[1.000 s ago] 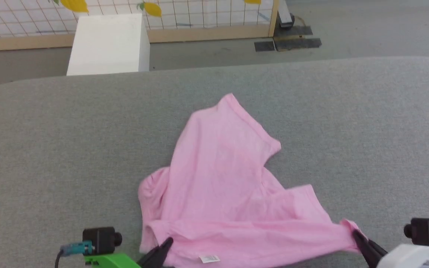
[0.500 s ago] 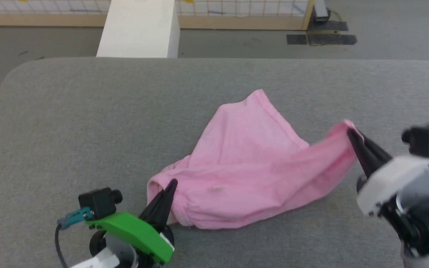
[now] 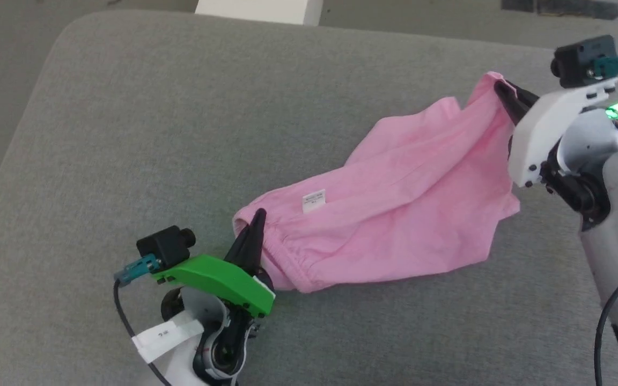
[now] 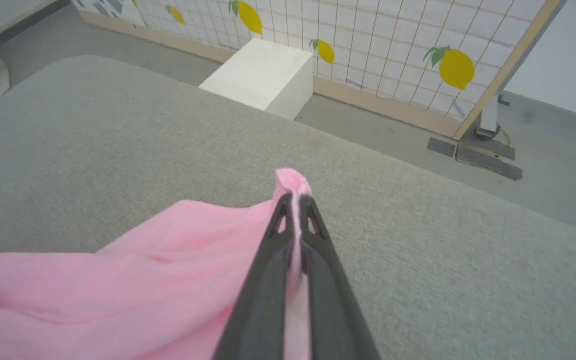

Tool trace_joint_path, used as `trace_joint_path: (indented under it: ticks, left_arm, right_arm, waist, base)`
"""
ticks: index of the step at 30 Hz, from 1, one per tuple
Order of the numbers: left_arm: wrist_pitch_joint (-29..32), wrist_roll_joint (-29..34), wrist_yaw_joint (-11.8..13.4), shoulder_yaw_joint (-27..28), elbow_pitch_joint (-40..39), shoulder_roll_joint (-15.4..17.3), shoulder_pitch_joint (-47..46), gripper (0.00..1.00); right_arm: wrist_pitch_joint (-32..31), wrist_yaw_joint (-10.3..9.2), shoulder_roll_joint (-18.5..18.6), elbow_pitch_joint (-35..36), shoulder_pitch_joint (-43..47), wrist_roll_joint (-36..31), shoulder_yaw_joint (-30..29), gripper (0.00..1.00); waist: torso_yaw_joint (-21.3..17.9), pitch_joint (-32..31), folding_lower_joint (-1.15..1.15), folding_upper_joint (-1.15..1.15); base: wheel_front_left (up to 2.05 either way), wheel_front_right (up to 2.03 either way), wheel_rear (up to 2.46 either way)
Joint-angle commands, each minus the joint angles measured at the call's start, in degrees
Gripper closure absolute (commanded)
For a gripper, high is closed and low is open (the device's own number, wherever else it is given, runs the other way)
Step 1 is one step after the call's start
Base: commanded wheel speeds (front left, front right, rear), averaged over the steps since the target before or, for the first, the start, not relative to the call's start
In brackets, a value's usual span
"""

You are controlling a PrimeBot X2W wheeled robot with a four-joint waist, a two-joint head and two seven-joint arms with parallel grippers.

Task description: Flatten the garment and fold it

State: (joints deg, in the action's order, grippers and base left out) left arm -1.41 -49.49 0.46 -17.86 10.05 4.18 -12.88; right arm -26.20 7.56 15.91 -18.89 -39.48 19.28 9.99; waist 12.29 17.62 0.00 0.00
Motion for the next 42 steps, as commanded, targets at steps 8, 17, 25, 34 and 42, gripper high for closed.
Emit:
trace_joint_path:
  ticks: [8, 17, 25, 34, 42]
  left_arm:
    - [-3.53, -1.87, -1.13, -2.31, 6.25, -0.98, -3.43, 0.97]
    - [-5.72, -2.33, -3.45, -4.93, 6.73, -0.91, -2.56, 0.00]
    - [-7.16, 1.22, -1.37, -5.65, 0.21, 2.88, 2.62, 0.00]
    - [-2.32, 5.77, 3.28, -9.57, -5.78, 6.86, 7.94, 0.00]
    - [4.01, 8.97, 8.10, -13.15, -3.17, 7.89, 8.36, 0.00]
  right_arm:
    - [-0.57, -0.08, 3.53, -12.26, -8.29, -0.56, 8.60, 1.00]
    - [1.06, -0.08, 3.78, -18.47, -9.09, 4.99, 11.37, 0.00]
    - [11.22, -0.08, 4.10, -13.08, -1.33, 8.97, 7.25, 0.00]
    - [19.67, -0.08, 0.83, 1.64, 16.62, 6.10, -3.86, 0.00]
    - [21.35, -0.08, -9.62, 15.90, 31.97, 0.04, -12.83, 0.00]
  waist:
    - [6.27, 6.77, 0.00, 0.00]
    - [5.67, 3.71, 0.00, 0.00]
    - [3.13, -3.82, 0.00, 0.00]
    - [-0.46, -9.50, 0.00, 0.00]
    - [-3.47, -11.45, 0.00, 0.00]
  base:
    - [0.00, 0.00, 0.00]
    - [0.00, 0.00, 0.00]
    - [0.00, 0.00, 0.00]
    - [0.00, 0.00, 0.00]
    - [0.00, 0.00, 0.00]
